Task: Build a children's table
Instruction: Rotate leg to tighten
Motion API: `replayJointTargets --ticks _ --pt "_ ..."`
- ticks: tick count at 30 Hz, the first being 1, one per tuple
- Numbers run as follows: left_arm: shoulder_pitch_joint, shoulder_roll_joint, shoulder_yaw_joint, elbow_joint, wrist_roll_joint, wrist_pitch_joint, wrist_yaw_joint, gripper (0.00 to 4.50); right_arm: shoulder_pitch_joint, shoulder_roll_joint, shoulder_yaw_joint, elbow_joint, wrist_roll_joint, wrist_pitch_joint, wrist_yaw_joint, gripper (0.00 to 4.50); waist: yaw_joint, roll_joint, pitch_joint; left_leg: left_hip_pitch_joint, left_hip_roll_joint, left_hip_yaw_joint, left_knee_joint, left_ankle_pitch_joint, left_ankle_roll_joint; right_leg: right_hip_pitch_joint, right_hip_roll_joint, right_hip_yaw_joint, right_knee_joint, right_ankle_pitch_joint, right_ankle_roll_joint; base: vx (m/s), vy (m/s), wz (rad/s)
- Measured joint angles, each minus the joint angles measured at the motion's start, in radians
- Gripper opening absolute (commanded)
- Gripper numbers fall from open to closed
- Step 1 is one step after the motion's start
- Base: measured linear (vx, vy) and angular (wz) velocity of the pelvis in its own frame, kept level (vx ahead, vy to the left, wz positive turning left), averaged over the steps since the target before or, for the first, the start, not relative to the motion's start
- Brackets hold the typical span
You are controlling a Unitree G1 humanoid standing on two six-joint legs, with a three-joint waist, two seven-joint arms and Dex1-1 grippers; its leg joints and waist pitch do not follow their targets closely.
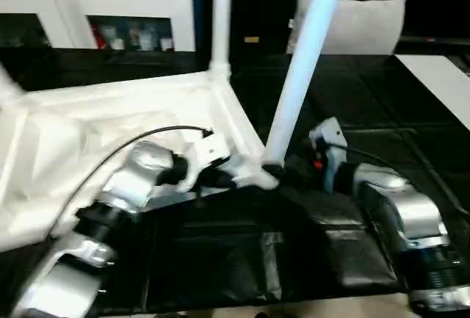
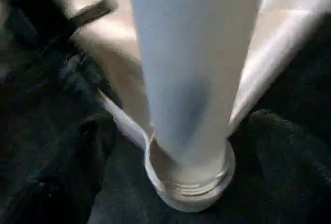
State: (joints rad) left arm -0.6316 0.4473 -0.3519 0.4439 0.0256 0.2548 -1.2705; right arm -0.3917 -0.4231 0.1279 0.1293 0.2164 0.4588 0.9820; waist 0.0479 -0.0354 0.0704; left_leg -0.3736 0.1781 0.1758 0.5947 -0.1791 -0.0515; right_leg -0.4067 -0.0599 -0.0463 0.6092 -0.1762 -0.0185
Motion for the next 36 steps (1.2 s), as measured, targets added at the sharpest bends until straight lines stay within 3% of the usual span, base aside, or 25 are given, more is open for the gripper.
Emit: replayJointTargets --ticks 5,6,16,25,36 --pt "0.004 0.044 -0.018 0.0 -0.011 -0.054 -0.102 0.0 -0.003 -0.039 0.037 0.015 -0.013 -0.059 0.12 4.45 0.013 0.0 0.0 0.0 0.0 0.0 0.0 0.0 0.0 0.001 0.0 0.0 0.0 0.0 0.0 0.0 0.0 0.0" --pt "0.004 0.048 -0.019 0.0 -0.012 -0.062 -0.114 0.0 -0.003 -0.042 0.04 0.017 -0.01 -0.059 0.146 4.18 0.014 0.0 0.0 0.0 0.0 0.0 0.0 0.0 0.0 0.001 0.0 0.0 0.0 0.0 0.0 0.0 0.0 0.0" --pt "0.005 0.086 -0.054 -0.011 -0.03 -0.121 -0.226 0.0 -0.02 -0.082 0.08 0.035 0.067 -0.032 0.338 3.37 0.02 0.0 0.0 0.0 0.0 0.0 0.001 0.0 0.0 0.001 -0.001 0.0 0.001 0.0 0.0 0.0 0.0 0.0" --pt "0.006 0.088 -0.06 -0.028 -0.031 -0.135 -0.251 0.0 -0.034 -0.084 0.085 0.04 0.084 -0.033 0.388 2.51 0.019 -0.001 0.0 0.0 0.0 0.0 0.001 0.0 0.0 0.001 -0.001 0.0 0.001 0.0 0.0 0.0 0.0 0.0" --pt "0.007 0.085 -0.061 -0.029 -0.031 -0.141 -0.251 0.0 -0.03 -0.085 0.095 0.033 0.092 -0.021 0.389 1.99 0.02 -0.001 0.0 0.0 0.0 0.0 0.001 0.0 0.0 0.001 -0.001 0.0 0.001 0.0 0.0 0.0 0.0 0.0"
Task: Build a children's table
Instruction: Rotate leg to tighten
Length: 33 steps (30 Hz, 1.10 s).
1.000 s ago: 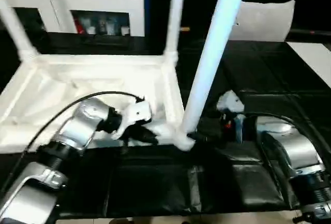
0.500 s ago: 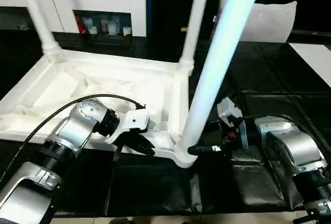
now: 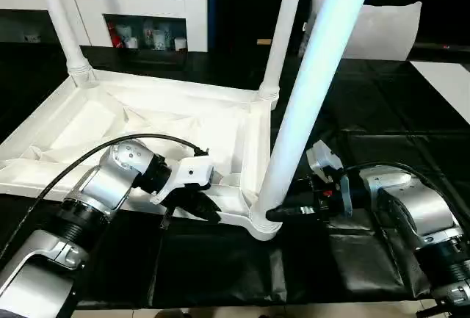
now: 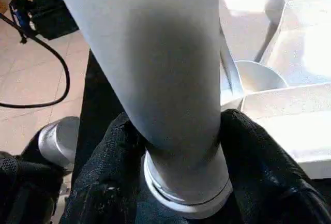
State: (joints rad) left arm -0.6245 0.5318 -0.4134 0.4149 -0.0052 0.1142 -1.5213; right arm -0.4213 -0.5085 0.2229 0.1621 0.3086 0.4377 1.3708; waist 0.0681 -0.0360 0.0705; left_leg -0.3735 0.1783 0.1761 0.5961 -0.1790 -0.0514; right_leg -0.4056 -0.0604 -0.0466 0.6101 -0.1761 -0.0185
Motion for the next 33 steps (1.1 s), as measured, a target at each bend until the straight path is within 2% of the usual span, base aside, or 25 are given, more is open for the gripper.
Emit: replayJointTargets --ticks 5,7,9,10,12,16,17,21,22,23,26,27,28,33 --pt "0.006 -0.017 0.01 -0.023 -0.001 0.099 0.033 0.0 0.041 0.02 -0.033 -0.061 0.023 0.088 -0.073 1.97 0.005 0.0 0.0 0.002 0.0 0.0 0.0 0.0 0.0 0.001 0.0 0.0 0.001 0.0 0.0 0.0 0.0 0.0" --pt "0.006 -0.029 0.024 -0.026 0.002 0.156 0.078 0.0 0.053 0.042 -0.056 -0.081 0.021 0.128 -0.146 1.97 -0.001 0.0 0.0 0.004 0.0 0.0 0.0 0.0 0.0 0.002 0.0 0.0 0.001 -0.002 0.003 0.0 0.0 0.0" --pt "0.005 -0.047 0.048 -0.026 0.014 0.215 0.152 0.0 0.055 0.098 -0.088 -0.082 0.003 0.161 -0.254 1.97 -0.013 0.0 0.0 0.006 0.0 0.0 0.0 0.001 -0.002 0.003 0.0 0.0 0.001 -0.003 0.006 0.0 0.0 0.0" --pt "0.005 -0.068 0.064 -0.026 0.029 0.253 0.203 0.0 0.055 0.135 -0.112 -0.081 -0.011 0.18 -0.333 1.97 -0.028 0.0 0.0 0.006 0.0 0.0 0.0 0.001 -0.002 0.002 0.0 0.001 0.001 -0.004 0.006 0.0 0.0 0.0" --pt "0.004 -0.103 0.072 -0.023 0.039 0.299 0.26 0.0 0.054 0.162 -0.132 -0.081 -0.032 0.194 -0.412 1.97 -0.045 0.0 0.0 0.006 0.0 0.0 0.001 0.001 -0.002 0.002 0.0 0.001 -0.001 -0.004 0.006 0.0 0.0 0.0" --pt "-0.029 -0.239 0.124 0.017 0.074 0.436 0.494 0.0 -0.006 0.331 -0.203 -0.026 -0.137 0.225 -0.753 1.96 -0.086 0.0 0.0 0.006 0.0 0.0 0.003 0.001 -0.002 0.001 0.0 0.001 0.0 -0.003 0.006 0.0 0.0 0.0" --pt "-0.04 -0.267 0.129 0.026 0.079 0.456 0.539 0.0 -0.021 0.363 -0.214 -0.015 -0.156 0.228 -0.821 1.96 -0.089 0.0 0.0 0.005 0.0 0.0 0.003 0.001 -0.002 0.0 0.001 0.001 0.0 -0.003 0.006 0.0 0.0 0.0" --pt "-0.055 -0.347 0.16 0.05 0.08 0.489 0.68 0.0 -0.067 0.456 -0.254 0.034 -0.19 0.216 -1.019 1.96 -0.088 0.0 0.0 0.005 0.0 -0.001 0.0 0.001 -0.002 -0.001 0.001 0.001 0.0 -0.002 0.005 0.0 0.0 0.0" --pt "-0.057 -0.357 0.164 0.052 0.081 0.492 0.701 0.0 -0.074 0.47 -0.257 0.044 -0.196 0.204 -1.048 2.49 -0.087 0.001 0.0 0.004 0.0 -0.001 -0.001 0.001 -0.002 -0.001 0.001 0.0 0.0 -0.001 0.004 0.0 0.0 0.0" --pt "-0.059 -0.368 0.171 0.055 0.082 0.494 0.723 0.0 -0.077 0.483 -0.262 0.058 -0.198 0.181 -1.074 2.63 -0.084 0.001 0.0 0.004 0.0 -0.001 -0.002 0.001 -0.002 -0.001 0.001 0.0 0.0 0.001 0.0 0.0 0.0 0.0" --pt "-0.063 -0.376 0.172 0.056 0.089 0.494 0.739 0.0 -0.077 0.495 -0.264 0.068 -0.206 0.15 -1.082 2.69 -0.077 0.001 0.0 0.003 0.0 -0.001 -0.004 0.0 -0.001 -0.002 0.001 0.0 -0.001 0.001 0.0 0.0 0.0 0.0" --pt "-0.064 -0.376 0.172 0.056 0.089 0.494 0.739 0.0 -0.077 0.496 -0.264 0.069 -0.209 0.145 -1.082 2.9 -0.076 0.001 0.0 0.003 0.0 -0.001 -0.005 0.0 -0.001 -0.002 0.001 0.0 -0.001 0.001 0.0 0.0 0.0 0.0" --pt "-0.064 -0.376 0.172 0.056 0.089 0.494 0.739 0.0 -0.077 0.497 -0.264 0.069 -0.214 0.143 -1.082 2.9 -0.076 0.001 0.0 0.002 0.0 -0.001 -0.005 0.0 -0.001 -0.002 0.001 0.0 -0.002 0.001 0.0 0.0 0.0 0.0" --pt "-0.062 -0.36 0.156 0.053 0.089 0.474 0.722 0.0 -0.055 0.499 -0.254 0.052 -0.214 0.123 -1.069 3.48 -0.076 0.001 0.0 0.003 0.0 -0.001 -0.005 0.0 -0.001 -0.002 0.001 0.0 -0.002 0.001 0.0 0.0 0.0 0.0"
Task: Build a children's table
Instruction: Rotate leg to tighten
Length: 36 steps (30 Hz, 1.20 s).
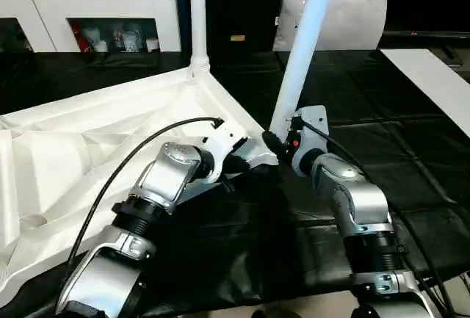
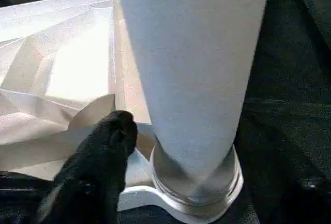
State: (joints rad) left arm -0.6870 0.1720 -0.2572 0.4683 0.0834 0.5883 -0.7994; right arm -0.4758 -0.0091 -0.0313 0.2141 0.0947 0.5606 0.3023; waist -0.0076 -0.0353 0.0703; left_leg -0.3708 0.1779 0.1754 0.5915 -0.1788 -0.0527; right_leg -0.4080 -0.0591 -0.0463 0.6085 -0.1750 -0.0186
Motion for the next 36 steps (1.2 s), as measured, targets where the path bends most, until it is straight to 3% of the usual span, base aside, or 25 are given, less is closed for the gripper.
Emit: replayJointTargets --ticks 6,12,15,20,24,25,36 --pt "0.032 0.066 -0.027 -0.03 -0.011 -0.075 -0.096 0.0 0.066 -0.094 0.035 -0.058 0.054 -0.023 0.172 3.99 0.008 0.0 0.0 -0.001 0.0 0.0 0.0 0.0 0.0 -0.001 0.0 0.0 0.0 0.0 0.0 0.0 0.0 0.0" --pt "0.052 0.155 -0.046 -0.041 -0.026 -0.169 -0.235 0.0 0.115 -0.258 0.08 -0.104 0.109 -0.05 0.445 4.45 0.019 0.001 0.001 -0.001 0.0 0.0 0.0 0.0 0.0 0.0 0.0 0.0 0.0 0.0 0.0 0.0 0.0 0.0" --pt "0.063 0.214 -0.064 -0.041 -0.049 -0.236 -0.333 0.0 0.125 -0.347 0.126 -0.115 0.112 -0.095 0.587 4.48 0.029 0.001 0.001 -0.001 0.0 0.0 0.0 0.0 0.0 0.0 0.0 0.0 0.0 0.0 0.0 0.0 0.0 0.0" --pt "0.069 0.28 -0.101 -0.042 -0.06 -0.325 -0.486 0.0 0.119 -0.41 0.162 -0.102 0.112 -0.175 0.725 4.48 0.061 0.001 0.001 -0.002 0.0 0.0 0.002 0.0 0.0 0.0 -0.001 0.0 0.0 0.0 0.0 0.0 0.0 0.0" --pt "0.068 0.334 -0.13 -0.042 -0.057 -0.398 -0.566 0.0 0.104 -0.457 0.185 -0.084 0.137 -0.203 0.85 4.48 0.067 0.0 0.001 -0.001 0.0 0.0 0.002 0.0 0.0 0.001 -0.001 0.0 0.0 0.0 0.0 0.0 0.0 0.0" --pt "0.067 0.342 -0.136 -0.042 -0.056 -0.41 -0.579 0.0 0.099 -0.461 0.19 -0.084 0.143 -0.202 0.872 4.21 0.067 0.0 0.001 -0.001 0.0 0.0 0.002 0.0 0.0 0.002 -0.001 0.0 0.0 0.0 0.0 0.0 0.0 0.0" --pt "0.07 0.372 -0.164 -0.071 -0.064 -0.456 -0.675 0.0 0.071 -0.492 0.238 -0.05 0.185 -0.178 1.034 3.31 0.071 0.0 0.001 -0.001 0.0 0.0 0.003 0.0 0.0 0.002 -0.001 0.0 0.001 0.0 0.0 0.0 0.0 0.0"
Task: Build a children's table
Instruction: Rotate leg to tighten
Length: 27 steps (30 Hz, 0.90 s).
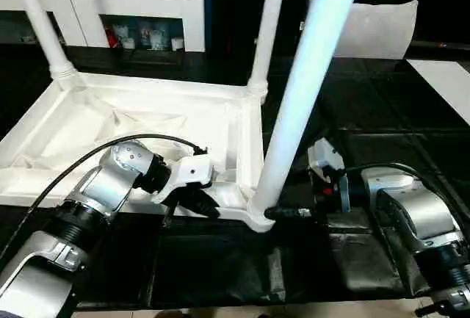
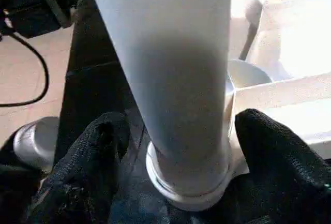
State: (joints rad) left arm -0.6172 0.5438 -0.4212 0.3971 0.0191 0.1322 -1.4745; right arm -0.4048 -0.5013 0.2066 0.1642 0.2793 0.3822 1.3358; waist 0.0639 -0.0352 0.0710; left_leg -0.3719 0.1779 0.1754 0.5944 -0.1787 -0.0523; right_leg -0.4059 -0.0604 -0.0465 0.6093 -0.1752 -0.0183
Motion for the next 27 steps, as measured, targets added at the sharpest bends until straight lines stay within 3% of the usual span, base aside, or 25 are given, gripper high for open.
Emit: replayJointTargets --ticks 13,21,27 --pt "0.0 -0.001 -0.011 -0.001 -0.004 -0.02 -0.02 0.0 -0.004 -0.003 0.027 0.017 0.003 0.0 0.024 2.19 0.001 -0.001 0.0 0.0 0.0 0.0 0.001 0.0 0.0 0.0 0.0 0.0 0.0 0.0 0.0 0.0 0.0 0.0" --pt "0.0 -0.004 -0.011 -0.001 -0.006 -0.018 -0.02 0.0 -0.006 -0.004 0.026 0.011 0.005 0.018 0.022 1.95 0.001 -0.002 0.0 0.0 0.0 0.0 0.001 0.0 0.0 0.0 0.0 0.0 0.001 0.0 0.0 0.0 0.0 0.0" --pt "0.0 -0.037 0.018 -0.022 -0.016 0.13 0.039 0.0 0.034 0.025 -0.026 -0.049 0.029 0.117 -0.081 1.93 -0.004 -0.001 0.0 0.002 0.0 0.0 0.001 0.0 0.0 0.001 0.0 0.0 0.001 0.0 0.0 0.0 0.0 0.0"
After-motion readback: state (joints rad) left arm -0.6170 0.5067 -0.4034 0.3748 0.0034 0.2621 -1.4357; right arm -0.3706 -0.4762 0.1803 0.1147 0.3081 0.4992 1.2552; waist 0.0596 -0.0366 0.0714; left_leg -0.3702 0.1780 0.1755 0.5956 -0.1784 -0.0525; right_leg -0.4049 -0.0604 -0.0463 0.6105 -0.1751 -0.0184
